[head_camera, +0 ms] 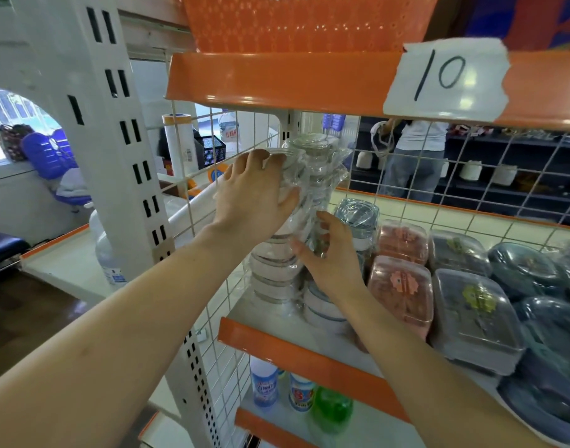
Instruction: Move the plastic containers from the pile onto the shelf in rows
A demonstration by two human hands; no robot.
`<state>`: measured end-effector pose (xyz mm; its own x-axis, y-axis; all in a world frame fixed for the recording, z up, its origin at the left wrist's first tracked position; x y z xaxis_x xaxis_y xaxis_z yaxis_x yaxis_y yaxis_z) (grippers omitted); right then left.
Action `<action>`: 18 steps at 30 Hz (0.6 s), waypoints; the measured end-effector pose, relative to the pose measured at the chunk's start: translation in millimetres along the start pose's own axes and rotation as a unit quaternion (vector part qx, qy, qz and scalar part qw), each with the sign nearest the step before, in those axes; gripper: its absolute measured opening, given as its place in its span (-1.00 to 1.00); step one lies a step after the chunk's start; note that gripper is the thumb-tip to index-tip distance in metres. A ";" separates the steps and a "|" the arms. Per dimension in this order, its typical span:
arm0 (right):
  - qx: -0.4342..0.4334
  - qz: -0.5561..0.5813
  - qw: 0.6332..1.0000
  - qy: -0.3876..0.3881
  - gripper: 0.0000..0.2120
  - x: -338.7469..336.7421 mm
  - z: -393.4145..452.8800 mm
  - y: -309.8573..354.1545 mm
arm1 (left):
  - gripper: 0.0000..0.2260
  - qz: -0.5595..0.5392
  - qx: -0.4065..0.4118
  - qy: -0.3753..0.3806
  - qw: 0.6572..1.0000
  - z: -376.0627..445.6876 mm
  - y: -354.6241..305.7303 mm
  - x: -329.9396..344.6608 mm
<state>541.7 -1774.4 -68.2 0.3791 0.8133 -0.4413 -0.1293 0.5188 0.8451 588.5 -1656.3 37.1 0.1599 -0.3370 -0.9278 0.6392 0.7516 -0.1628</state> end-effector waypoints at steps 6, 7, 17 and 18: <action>0.017 -0.026 0.999 -0.011 -0.49 -26.2 -23.8 -8.9 | -0.66 -0.018 0.053 -0.050 0.997 -15.2 -26.8 -2.7; 0.022 -0.025 0.999 -0.017 -0.49 -31.6 -28.5 -10.2 | -0.66 -0.016 0.062 -0.050 0.997 -17.4 -33.4 -2.2; 0.078 -0.085 0.991 -0.062 -0.57 -119.4 -97.1 -29.4 | -0.67 -0.096 0.110 0.044 0.988 -24.9 -120.0 18.2; 0.093 -0.094 0.989 -0.062 -0.59 -132.9 -107.2 -34.0 | -0.68 -0.110 0.116 0.063 0.985 -25.6 -133.3 25.0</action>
<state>397.4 -1871.8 -70.7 0.4919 0.6624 -0.5650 0.1211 0.5906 0.7978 488.0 -1750.4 27.0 -0.0872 -0.3939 -0.9150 0.8048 0.5135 -0.2978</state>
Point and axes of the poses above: each hand's wrist, its own z-axis towards the middle knuckle, its own x-axis out of the palm, y = z × x, the point moved 7 cm from there along z, towards the middle knuckle, and after that the axes turned 15 degrees about y, right-handed, at the moved point
